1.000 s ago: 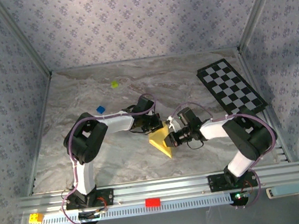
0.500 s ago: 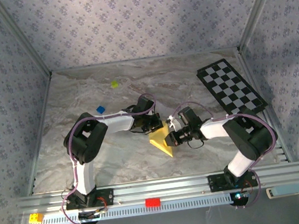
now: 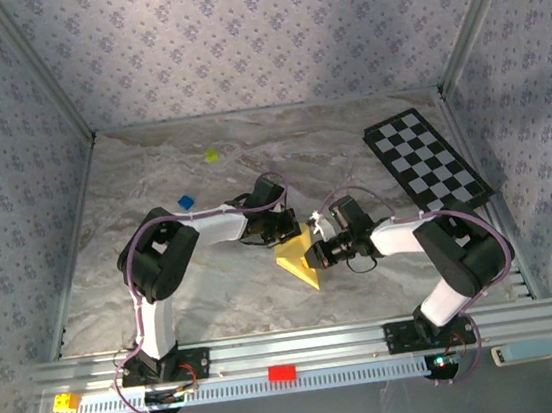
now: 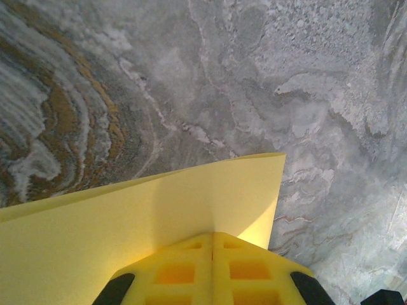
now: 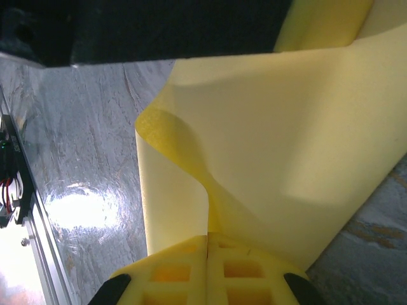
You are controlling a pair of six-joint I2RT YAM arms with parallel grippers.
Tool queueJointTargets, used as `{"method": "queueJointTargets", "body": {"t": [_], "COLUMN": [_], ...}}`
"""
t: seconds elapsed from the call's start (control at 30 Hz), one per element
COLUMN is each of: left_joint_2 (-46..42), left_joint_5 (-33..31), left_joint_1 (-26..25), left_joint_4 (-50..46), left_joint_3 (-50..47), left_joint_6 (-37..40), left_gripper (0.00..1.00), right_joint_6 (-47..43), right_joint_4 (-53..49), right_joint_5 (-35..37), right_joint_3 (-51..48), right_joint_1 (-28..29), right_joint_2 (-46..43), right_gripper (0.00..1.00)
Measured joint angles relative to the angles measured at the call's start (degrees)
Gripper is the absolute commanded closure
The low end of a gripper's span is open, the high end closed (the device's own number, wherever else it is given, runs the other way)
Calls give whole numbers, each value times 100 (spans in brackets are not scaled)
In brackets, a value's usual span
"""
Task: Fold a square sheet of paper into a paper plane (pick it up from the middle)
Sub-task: Third fold the triangle at the center of the table.
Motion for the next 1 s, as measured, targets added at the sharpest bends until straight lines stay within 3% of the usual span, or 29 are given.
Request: {"method": "queueJointTargets", "body": {"t": [0.8, 1.0], "left_joint_2": [0, -2], "left_joint_5": [-15, -37], "left_joint_1": [0, 0], "left_joint_4": [28, 31], "left_joint_3": [-9, -9], "left_joint_6": [-15, -20], "left_gripper": [97, 88], "right_joint_6": [-83, -105], "right_joint_4": [-105, -107], "right_joint_5": [46, 50], "right_joint_3": [76, 76], "right_joint_1": [2, 2], "right_joint_2": [107, 107], "right_gripper": [100, 100]}}
